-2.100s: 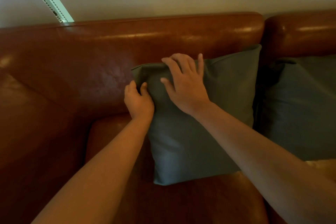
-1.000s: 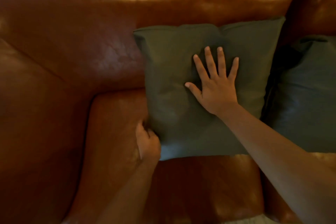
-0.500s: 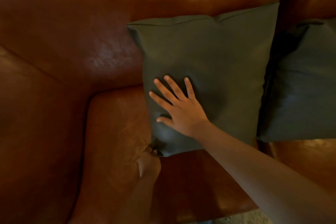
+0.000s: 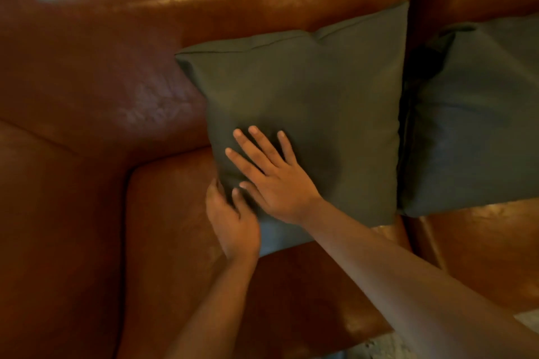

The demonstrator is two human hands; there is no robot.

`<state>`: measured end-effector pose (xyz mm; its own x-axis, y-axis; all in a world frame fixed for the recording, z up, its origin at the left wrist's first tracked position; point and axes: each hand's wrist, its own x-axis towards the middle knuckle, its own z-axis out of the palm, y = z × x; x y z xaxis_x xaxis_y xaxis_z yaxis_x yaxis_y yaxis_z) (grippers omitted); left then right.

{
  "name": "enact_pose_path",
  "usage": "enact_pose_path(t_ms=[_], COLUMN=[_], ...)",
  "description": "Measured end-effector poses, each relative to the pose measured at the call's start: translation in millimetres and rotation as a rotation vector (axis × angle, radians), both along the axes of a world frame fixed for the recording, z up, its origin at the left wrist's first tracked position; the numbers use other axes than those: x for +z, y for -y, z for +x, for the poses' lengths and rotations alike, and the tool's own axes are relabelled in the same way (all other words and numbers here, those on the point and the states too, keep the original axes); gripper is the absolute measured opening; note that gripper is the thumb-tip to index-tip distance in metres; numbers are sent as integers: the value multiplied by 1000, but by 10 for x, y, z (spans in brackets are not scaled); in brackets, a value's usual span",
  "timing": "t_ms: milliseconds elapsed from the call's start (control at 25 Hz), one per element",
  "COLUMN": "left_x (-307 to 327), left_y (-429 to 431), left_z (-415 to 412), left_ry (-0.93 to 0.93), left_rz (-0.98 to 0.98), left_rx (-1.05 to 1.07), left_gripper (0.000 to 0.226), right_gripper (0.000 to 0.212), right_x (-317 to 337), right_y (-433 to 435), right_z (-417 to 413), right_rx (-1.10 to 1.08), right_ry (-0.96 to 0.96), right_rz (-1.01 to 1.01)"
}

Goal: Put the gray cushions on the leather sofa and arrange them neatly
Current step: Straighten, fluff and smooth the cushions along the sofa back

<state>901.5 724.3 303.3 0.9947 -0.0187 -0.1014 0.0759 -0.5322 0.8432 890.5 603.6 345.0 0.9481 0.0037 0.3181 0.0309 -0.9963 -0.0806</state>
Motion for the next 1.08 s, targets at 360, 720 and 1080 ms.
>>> enact_pose_path(t_ms=[360, 720, 1080], left_x=[696, 466, 473], left_y=[1337, 1570, 1567], left_z=[-99, -141, -96], left_ry=[863, 956, 958], left_rz=[523, 878, 853], left_rx=[-987, -1148, -1122], left_gripper=[55, 73, 73], right_gripper=[40, 35, 23], right_x=[-762, -834, -940], right_y=[812, 1138, 1172], right_z=[-1594, -1728, -1805], right_rx=[-1809, -1692, -1681], right_ry=[366, 639, 223], right_rz=[1467, 2515, 2057])
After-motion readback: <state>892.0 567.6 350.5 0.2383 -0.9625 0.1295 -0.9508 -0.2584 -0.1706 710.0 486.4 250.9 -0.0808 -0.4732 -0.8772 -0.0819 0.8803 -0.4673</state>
